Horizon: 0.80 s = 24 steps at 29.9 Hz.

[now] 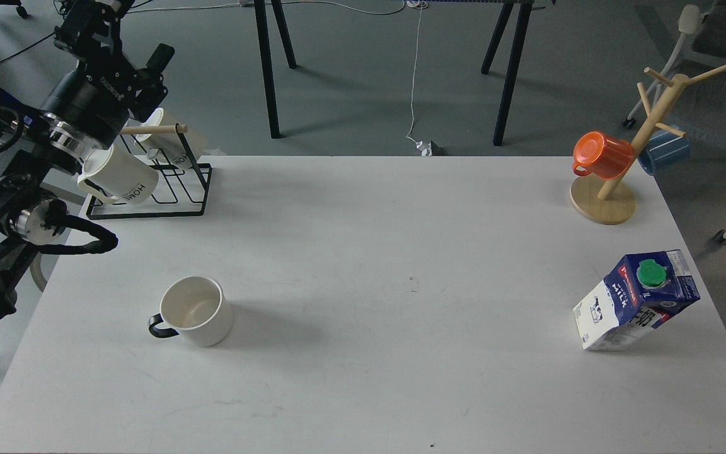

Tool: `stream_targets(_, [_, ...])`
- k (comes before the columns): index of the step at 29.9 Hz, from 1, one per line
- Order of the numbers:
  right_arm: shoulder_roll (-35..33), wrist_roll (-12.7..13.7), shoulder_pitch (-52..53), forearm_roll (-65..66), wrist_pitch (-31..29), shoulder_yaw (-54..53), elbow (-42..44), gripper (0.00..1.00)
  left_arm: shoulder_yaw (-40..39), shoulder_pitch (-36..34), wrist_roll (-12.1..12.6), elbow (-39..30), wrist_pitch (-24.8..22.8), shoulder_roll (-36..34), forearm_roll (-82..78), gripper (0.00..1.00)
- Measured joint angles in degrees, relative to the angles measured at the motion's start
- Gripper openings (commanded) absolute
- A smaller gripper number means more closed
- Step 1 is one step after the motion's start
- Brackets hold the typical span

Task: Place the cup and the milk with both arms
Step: 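Lower the left gripper from the rack area toward the white mug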

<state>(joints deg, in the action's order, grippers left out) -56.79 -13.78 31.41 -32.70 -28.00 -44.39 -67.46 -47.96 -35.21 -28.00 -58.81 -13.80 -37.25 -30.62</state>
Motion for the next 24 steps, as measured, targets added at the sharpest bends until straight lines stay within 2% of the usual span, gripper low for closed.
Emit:
stream_targets(6, [-0.1, -0.1, -0.9, -0.2, 0.0, -0.4, 0.3, 0.98, -0.1, 0.5, 0.0, 0.0, -0.3, -1.1, 1.2, 1.0])
stream_targets(10, [-0.1, -0.1, -0.9, -0.3, 0.0, -0.7, 0.2, 0.98, -2.8, 0.4, 0.0, 0.5, -2.5, -1.2, 2.0, 1.0])
stream_targets(16, [-0.2, 0.0, -0.9, -0.3, 0.0, -0.9, 0.0, 0.98, -5.1, -3.2, 0.0, 8.4, -5.1, -1.1, 1.1, 1.0])
stream_targets(20, [-0.7, 0.0, -0.9, -0.3, 0.0, -0.9, 0.0, 0.98, -1.6, -4.9, 0.0, 6.4, -8.8, -3.5, -15.8, 1.0])
stream_targets(24, [-0.8, 0.0, -0.9, -0.3, 0.0, -1.0, -0.1, 0.98, 1.5, -4.0, 0.0, -4.2, -8.5, -7.8, -39.2, 1.0])
